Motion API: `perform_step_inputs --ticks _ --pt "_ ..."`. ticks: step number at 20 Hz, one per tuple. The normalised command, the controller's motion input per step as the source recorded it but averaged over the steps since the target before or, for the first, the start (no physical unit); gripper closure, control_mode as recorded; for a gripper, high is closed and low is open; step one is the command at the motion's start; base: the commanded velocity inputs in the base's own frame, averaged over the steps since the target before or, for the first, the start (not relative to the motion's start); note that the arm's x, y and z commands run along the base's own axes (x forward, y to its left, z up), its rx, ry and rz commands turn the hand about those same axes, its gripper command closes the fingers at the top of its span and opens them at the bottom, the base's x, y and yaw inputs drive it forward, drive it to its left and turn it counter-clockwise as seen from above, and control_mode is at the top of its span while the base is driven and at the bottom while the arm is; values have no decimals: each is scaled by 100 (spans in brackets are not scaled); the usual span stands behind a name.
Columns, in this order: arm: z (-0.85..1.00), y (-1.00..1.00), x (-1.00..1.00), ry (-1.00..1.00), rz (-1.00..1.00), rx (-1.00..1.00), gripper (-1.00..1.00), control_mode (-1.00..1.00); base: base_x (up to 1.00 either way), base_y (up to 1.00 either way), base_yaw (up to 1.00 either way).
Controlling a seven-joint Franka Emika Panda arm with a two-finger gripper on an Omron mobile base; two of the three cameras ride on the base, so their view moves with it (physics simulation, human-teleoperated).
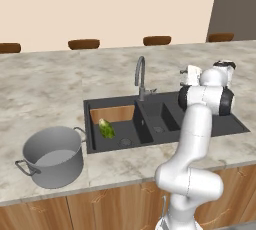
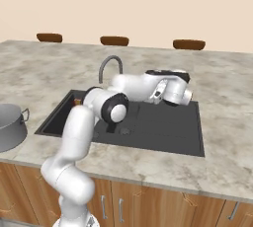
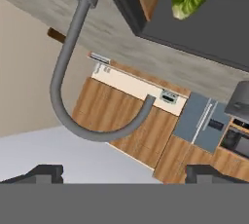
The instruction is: Dump the lettuce from the pot into the sink. Then turn on the water and wash the lettuce. Then turn off the water and put the lettuce back in the pot.
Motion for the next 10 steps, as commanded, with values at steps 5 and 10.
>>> perform_step_inputs --ticks 5,10 --pt "9 3 -100 -82 2 -54 -100 -100 0 0 0" --pt "1 24 -100 -99 2 -50 -100 -100 0 0 0"
